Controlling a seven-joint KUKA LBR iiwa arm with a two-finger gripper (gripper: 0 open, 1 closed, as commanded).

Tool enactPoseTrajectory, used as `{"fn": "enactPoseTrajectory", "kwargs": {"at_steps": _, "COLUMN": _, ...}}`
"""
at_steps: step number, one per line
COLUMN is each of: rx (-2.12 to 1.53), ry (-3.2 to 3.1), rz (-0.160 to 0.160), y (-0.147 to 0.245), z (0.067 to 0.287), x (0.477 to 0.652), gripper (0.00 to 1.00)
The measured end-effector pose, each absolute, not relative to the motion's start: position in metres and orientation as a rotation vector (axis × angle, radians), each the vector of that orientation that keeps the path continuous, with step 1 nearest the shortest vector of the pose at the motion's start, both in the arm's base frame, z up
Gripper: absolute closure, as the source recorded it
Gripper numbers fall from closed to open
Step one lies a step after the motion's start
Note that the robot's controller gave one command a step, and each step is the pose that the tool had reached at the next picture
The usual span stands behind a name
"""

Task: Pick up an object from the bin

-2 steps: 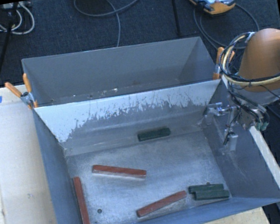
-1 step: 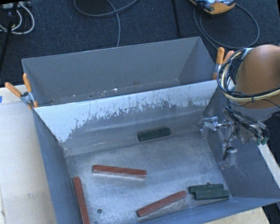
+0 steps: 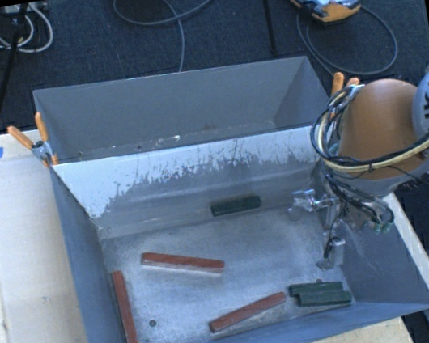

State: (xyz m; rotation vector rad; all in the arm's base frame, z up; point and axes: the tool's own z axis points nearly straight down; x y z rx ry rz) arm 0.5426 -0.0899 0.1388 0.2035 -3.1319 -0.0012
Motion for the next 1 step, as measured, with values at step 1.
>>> {"fn": "enactPoseTrajectory", "kwargs": {"at_steps": 1, "rx": 0.134, "ry": -3.141, "rz": -0.003, "y": -0.0876, "z": 0.1268, "x": 0.5087, "gripper": 0.0}}
